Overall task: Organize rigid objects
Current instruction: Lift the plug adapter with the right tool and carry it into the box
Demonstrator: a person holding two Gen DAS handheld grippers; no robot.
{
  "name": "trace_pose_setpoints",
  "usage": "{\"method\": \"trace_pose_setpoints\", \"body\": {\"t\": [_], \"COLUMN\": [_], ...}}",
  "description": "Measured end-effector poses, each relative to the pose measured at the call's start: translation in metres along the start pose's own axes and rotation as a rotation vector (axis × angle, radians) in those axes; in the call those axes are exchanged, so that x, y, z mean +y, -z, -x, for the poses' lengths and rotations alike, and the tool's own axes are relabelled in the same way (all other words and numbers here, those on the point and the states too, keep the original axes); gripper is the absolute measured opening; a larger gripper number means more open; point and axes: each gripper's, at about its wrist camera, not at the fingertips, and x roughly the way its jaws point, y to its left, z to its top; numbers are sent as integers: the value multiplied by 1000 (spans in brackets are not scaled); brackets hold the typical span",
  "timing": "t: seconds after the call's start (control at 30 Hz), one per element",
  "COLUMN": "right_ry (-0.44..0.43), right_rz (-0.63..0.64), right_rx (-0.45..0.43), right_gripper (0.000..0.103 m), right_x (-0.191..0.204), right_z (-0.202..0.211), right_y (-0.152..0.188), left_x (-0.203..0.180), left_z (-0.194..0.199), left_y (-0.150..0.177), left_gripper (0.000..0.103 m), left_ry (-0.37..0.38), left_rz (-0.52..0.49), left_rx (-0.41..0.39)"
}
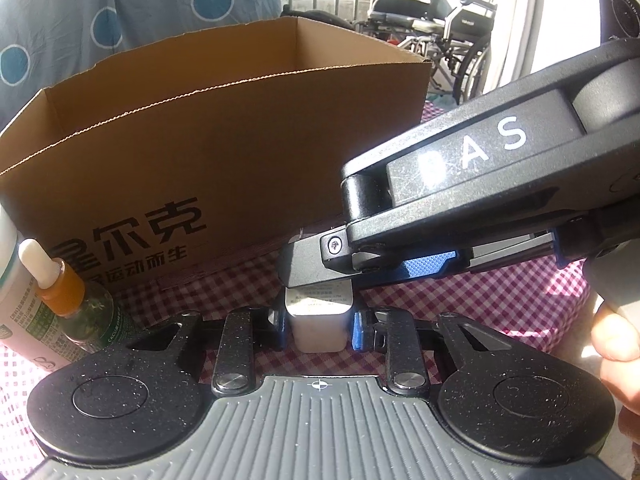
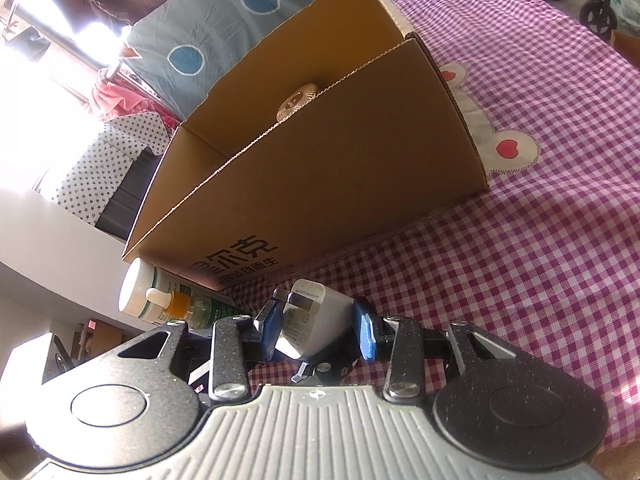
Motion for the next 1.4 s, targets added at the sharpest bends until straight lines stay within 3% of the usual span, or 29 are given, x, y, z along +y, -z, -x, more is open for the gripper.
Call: {"method": "trace_pose_setpoints", "body": {"t": [0.3,0.57,0.73,0.9,1.03,1.23,1.4], "right_ry": [-18,-57,-76,-84,-61,-8,27], "right_rz": [34,124,205,278,309,300,274], "right_rx": [-49,-132,-178,-195,-163,-45,46], "right_gripper": [42,42,42,42,42,42,43], "right_x": [10,47,72,90,92,83,70], "right_z": [29,65,82,88,79,33,-11], "right_y": [10,10,-9,-52,-92,-153,-190], "left_x": [-6,-11,-10,-6,5,32,48], "left_z": [27,67,83,81,63,12,-31], "left_y": [0,-13,-38,-72,-101,-136,-154], "left_gripper": [26,26,26,27,27,27,27], "left_ry": [-20,-70,-97,-98,-66,-7,-9], "left_rz": [-8,-11,3,33,88,229,283], "left_rx": [-52,-158,-218,-247,-218,-97,3]}}
